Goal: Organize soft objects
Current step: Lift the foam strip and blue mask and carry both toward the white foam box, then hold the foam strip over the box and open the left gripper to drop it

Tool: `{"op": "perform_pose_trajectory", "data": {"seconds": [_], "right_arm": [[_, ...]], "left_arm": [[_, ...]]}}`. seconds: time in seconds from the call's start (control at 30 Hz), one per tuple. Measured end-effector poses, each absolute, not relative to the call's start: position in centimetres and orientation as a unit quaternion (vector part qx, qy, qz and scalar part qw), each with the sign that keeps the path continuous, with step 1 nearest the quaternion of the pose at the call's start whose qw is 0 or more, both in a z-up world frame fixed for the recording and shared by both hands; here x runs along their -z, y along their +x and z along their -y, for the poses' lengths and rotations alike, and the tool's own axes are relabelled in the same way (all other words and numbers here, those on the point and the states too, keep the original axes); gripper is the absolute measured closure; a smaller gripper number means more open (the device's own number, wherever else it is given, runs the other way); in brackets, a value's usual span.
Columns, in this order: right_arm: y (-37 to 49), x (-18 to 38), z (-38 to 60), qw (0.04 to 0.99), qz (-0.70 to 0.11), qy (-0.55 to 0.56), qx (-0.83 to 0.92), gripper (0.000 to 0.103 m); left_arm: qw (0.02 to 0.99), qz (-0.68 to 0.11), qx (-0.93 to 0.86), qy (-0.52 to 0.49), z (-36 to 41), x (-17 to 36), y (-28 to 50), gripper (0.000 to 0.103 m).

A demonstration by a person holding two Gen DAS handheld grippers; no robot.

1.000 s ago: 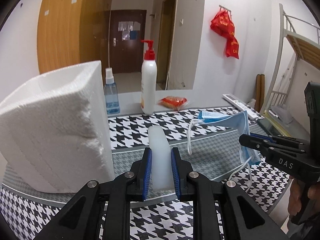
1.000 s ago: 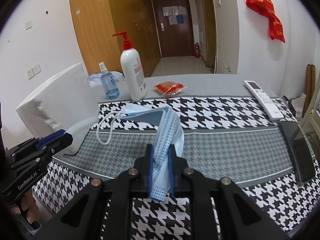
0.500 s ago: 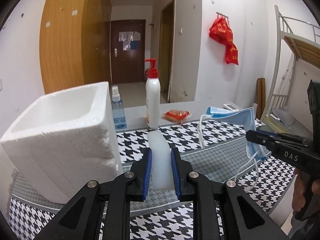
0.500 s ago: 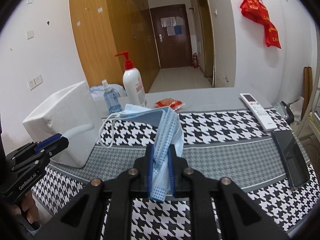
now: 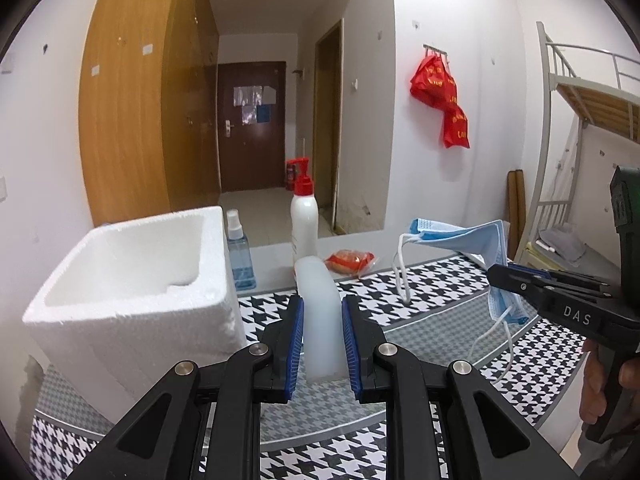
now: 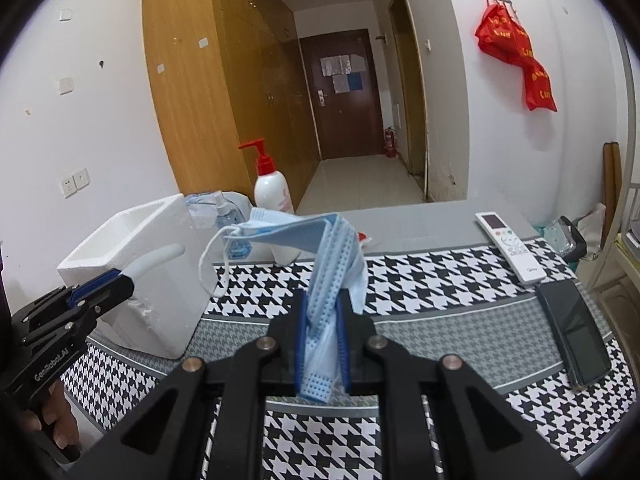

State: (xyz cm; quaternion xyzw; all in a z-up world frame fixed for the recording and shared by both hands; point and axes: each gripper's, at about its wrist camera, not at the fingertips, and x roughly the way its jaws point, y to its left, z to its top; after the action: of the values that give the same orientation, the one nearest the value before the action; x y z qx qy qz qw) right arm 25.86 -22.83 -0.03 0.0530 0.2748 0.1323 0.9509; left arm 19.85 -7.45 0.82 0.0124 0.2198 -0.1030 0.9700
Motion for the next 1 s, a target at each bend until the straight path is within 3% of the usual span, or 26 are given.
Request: {"op": "perform_pose_trajectory", "data": {"seconds": [1.0], "right_arm": [[25.3, -4.1, 20.1, 0.958, -0.221, 0.025, -0.179, 0.086]], "left_arm": [[0.985, -0.161, 0.049, 0.021, 5.3, -5.4, 19.0, 0.082]]}}
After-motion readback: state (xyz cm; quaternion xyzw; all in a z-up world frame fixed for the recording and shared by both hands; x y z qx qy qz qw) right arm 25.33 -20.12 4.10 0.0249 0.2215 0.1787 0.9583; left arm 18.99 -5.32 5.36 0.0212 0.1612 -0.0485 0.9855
